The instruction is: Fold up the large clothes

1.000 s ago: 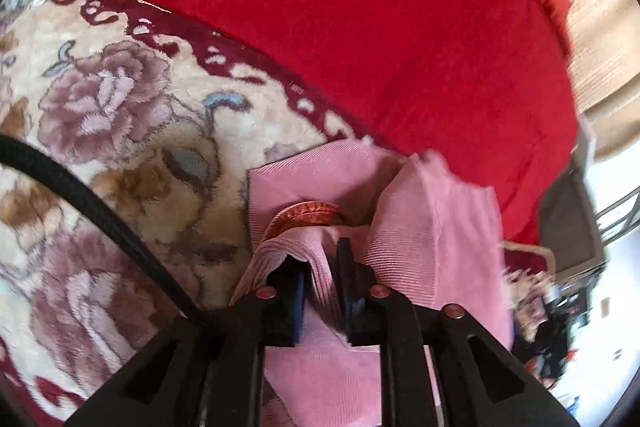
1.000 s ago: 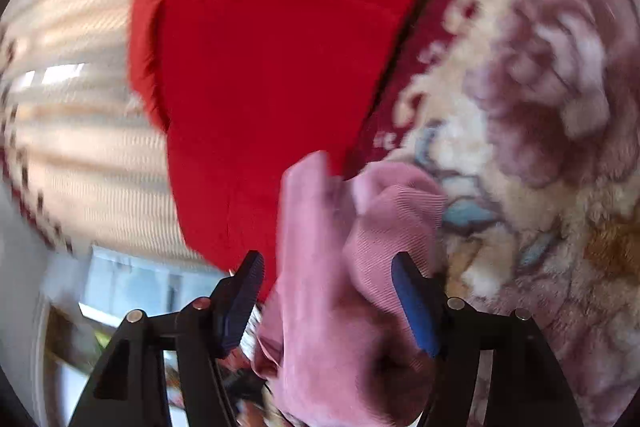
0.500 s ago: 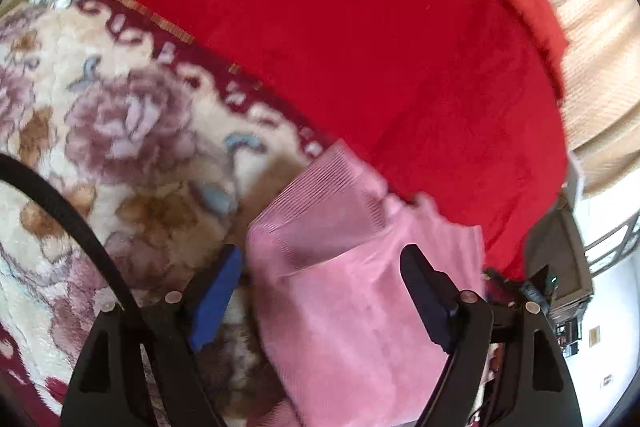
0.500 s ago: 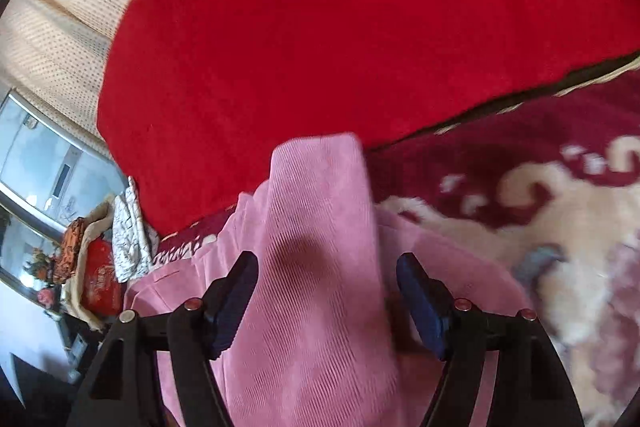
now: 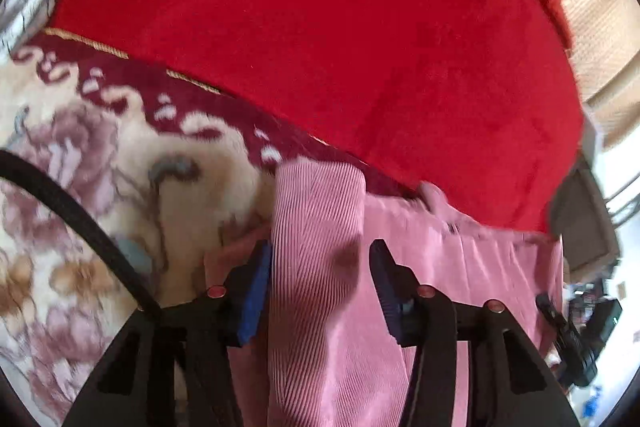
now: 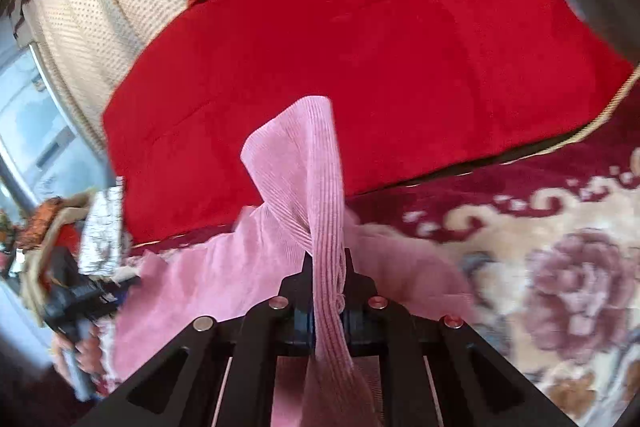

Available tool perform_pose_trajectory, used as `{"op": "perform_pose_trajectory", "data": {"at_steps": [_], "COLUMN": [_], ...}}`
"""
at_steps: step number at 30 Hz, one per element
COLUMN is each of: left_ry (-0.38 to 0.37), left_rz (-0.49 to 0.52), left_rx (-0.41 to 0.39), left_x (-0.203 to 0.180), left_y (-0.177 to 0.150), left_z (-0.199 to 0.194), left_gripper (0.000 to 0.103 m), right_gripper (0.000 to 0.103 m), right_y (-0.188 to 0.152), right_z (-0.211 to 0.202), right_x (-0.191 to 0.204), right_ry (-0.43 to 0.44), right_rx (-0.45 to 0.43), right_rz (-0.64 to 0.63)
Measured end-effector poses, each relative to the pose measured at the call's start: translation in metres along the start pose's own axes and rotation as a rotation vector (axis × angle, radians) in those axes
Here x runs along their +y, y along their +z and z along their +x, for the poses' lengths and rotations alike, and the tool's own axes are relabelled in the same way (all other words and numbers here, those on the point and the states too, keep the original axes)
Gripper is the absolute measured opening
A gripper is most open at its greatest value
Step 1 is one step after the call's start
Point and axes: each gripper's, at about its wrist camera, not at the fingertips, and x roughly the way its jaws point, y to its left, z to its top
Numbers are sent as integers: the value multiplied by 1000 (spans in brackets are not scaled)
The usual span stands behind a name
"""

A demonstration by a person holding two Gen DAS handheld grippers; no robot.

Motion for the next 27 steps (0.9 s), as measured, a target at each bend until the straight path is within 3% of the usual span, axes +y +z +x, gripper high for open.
{"op": "perform_pose_trajectory", "data": {"at_steps": [2, 3, 5, 7, 9, 12, 15, 18, 22, 24, 27], "left_ry": [74, 89, 50, 53, 68, 70, 89, 109, 151, 197, 252], "left_rz": [7, -10, -33, -17, -8, -18, 9, 41, 60, 47, 34], "left_rx": [28, 50, 52, 15, -59, -132, -150, -183, -148, -89, 3], "left_x": [0, 3, 10, 13, 20, 22, 19, 13, 9, 12, 21], "left_y": [1, -4, -19, -31, -46, -65, -87, -97, -94, -93, -95], "left_z": [13, 17, 9, -9, -35, -63, -81, -90, -79, -62, -37], "left_gripper": [51, 51, 51, 51, 54, 70, 70, 71, 71, 71, 72], "right_gripper": [15, 15, 15, 15, 16, 17, 17, 20, 20, 20, 21], "right_y": [-1, -7, -18, -27, -34, -51, -72, -71, -58, -55, -57], "right_z": [17, 37, 59, 49, 34, 17, -2, -23, -51, -57, -39], "right_x": [-20, -39, -60, -71, -67, -66, -67, -59, -31, -5, 10], "right_ry": [-3, -40, -34, 20, -5, -38, -37, -85, -72, -69, -25], "right_rx": [46, 109, 200, 159, 134, 106, 108, 108, 39, -12, 45], "right_rz": [78, 155, 257, 348, 302, 270, 305, 293, 231, 155, 108]}}
